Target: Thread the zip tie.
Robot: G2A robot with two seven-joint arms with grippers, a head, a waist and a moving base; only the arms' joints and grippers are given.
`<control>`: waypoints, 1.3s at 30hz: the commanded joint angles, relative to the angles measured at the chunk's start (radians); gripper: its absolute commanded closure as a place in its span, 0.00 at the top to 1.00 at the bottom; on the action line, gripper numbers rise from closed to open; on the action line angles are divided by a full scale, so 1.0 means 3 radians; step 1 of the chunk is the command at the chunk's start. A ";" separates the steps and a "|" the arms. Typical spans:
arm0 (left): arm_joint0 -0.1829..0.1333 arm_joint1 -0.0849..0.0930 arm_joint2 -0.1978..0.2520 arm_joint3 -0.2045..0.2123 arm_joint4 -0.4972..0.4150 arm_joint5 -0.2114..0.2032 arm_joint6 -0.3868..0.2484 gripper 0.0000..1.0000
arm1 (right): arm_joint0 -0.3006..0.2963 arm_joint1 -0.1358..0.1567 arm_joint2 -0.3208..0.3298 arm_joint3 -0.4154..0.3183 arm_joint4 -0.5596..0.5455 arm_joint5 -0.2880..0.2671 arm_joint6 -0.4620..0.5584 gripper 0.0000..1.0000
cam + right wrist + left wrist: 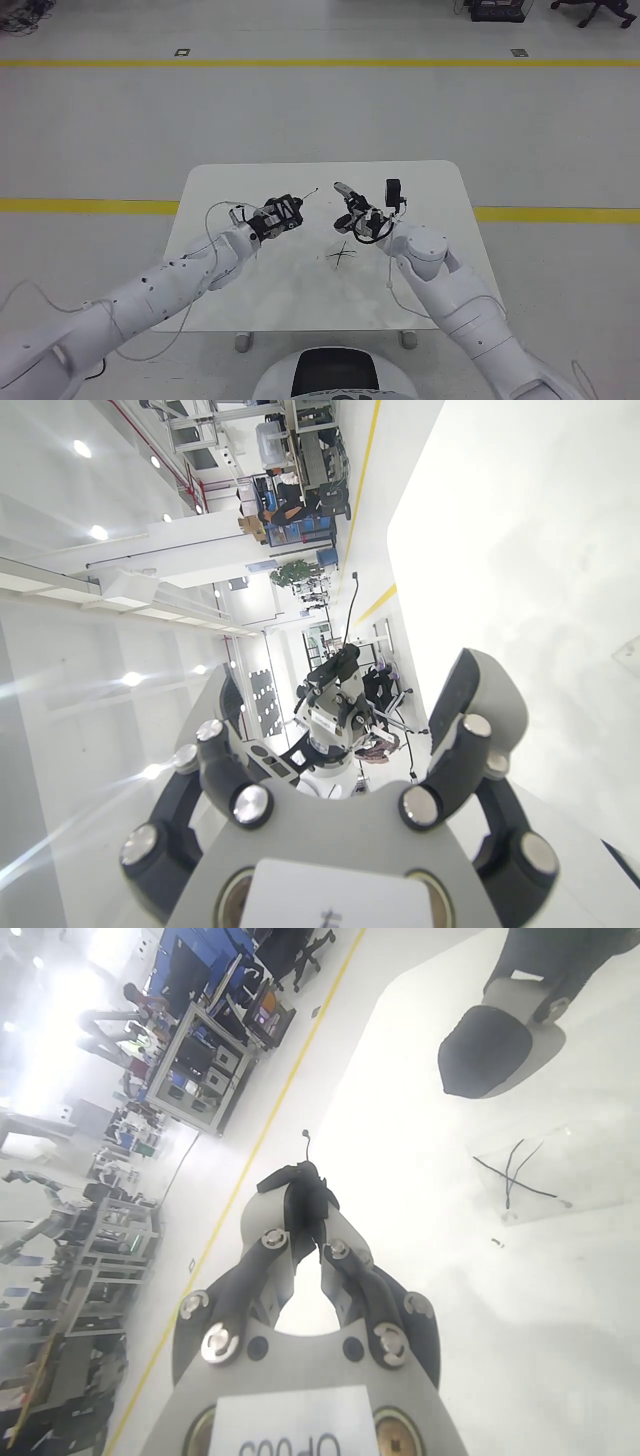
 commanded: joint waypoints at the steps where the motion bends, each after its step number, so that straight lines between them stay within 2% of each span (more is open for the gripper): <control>1: 0.0028 0.0006 -0.0074 0.0006 -0.0217 -0.0139 0.0032 0.00 | 0.0002 -0.0001 -0.0002 0.0002 0.0001 0.0000 -0.0004 1.00; 2: 0.0027 0.0007 -0.0092 0.0013 -0.0235 -0.0179 0.0048 0.00 | 0.0002 -0.0001 -0.0002 0.0002 0.0001 0.0000 -0.0004 1.00; 9: 0.0027 0.0007 -0.0092 0.0013 -0.0235 -0.0179 0.0048 0.00 | 0.0002 -0.0001 -0.0002 0.0002 0.0001 0.0000 -0.0004 1.00; 12: 0.0059 -0.0008 -0.0192 0.0067 -0.0608 -0.0296 -0.0083 0.00 | 0.0002 -0.0001 -0.0002 0.0002 0.0001 0.0000 -0.0004 1.00; 13: 0.0065 -0.0011 -0.0221 0.0087 -0.0729 -0.0374 -0.0122 0.00 | -0.0002 0.0000 0.0002 0.0003 0.0000 -0.0007 -0.0011 1.00; 14: 0.0072 -0.0013 -0.0286 0.0131 -0.0995 -0.0504 -0.0169 0.00 | -0.0006 0.0008 0.0042 0.0021 -0.0022 -0.0038 -0.0004 1.00; 16: 0.0057 -0.0010 -0.0351 0.0193 -0.1228 -0.0740 -0.0271 0.00 | -0.0006 0.0034 0.0119 0.0049 -0.0097 -0.0120 0.0120 1.00; 19: 0.0053 0.0002 -0.0457 0.0309 -0.1611 -0.1153 -0.0348 0.00 | 0.0010 0.0087 0.0259 0.0120 -0.0158 -0.0201 0.0519 1.00; 21: 0.0056 0.0010 -0.0511 0.0386 -0.1809 -0.1345 -0.0387 0.00 | 0.0033 0.0123 0.0345 0.0189 -0.0178 -0.0230 0.0836 1.00; 23: 0.0052 0.0019 -0.0513 0.0373 -0.1992 -0.1345 -0.0460 0.00 | 0.0057 0.0150 0.0413 0.0258 -0.0167 -0.0274 0.1095 1.00; 25: 0.0054 0.0038 -0.0482 0.0301 -0.2286 -0.1345 -0.0519 0.00 | 0.0101 0.0175 0.0445 0.0342 -0.0170 -0.0303 0.1433 1.00; 31: -0.0043 0.0129 -0.0315 0.0127 -0.3105 -0.1345 -0.0815 0.00 | 0.0254 0.0215 0.0447 0.0617 -0.0214 -0.0415 0.2039 1.00; 34: -0.0105 0.0158 -0.0237 0.0079 -0.3386 -0.1345 -0.0898 0.00 | 0.0323 0.0218 0.0430 0.0745 -0.0155 -0.0470 0.2227 1.00; 39: -0.0182 0.0180 -0.0131 0.0036 -0.3681 -0.1345 -0.0934 0.00 | 0.0419 0.0219 0.0356 0.0883 -0.0221 -0.0549 0.2363 1.00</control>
